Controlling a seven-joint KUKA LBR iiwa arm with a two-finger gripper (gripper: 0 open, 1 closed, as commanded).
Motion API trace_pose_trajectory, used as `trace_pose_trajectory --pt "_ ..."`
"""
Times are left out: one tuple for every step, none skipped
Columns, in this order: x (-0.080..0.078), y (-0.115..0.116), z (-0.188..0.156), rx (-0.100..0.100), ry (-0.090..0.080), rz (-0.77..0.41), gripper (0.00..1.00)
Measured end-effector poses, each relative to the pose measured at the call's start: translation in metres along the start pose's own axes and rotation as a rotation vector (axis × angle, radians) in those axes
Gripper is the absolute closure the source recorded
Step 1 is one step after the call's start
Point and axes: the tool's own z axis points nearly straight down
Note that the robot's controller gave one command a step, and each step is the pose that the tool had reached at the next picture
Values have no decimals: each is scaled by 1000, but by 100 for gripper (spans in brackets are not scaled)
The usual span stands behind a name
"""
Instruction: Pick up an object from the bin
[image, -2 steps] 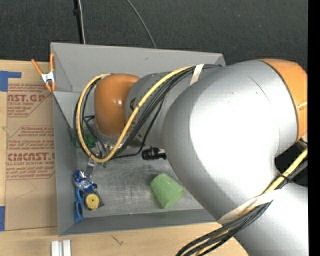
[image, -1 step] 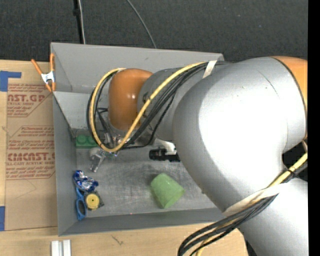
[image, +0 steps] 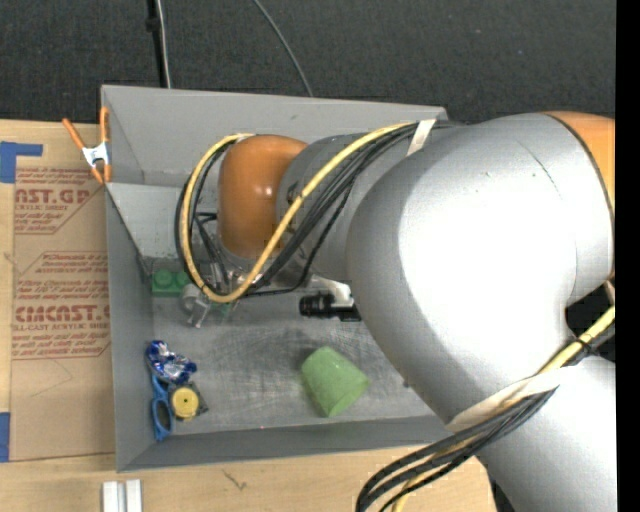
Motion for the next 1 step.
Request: trace_pose_trajectory --pt "-2 4 -85 9 11 -2 100"
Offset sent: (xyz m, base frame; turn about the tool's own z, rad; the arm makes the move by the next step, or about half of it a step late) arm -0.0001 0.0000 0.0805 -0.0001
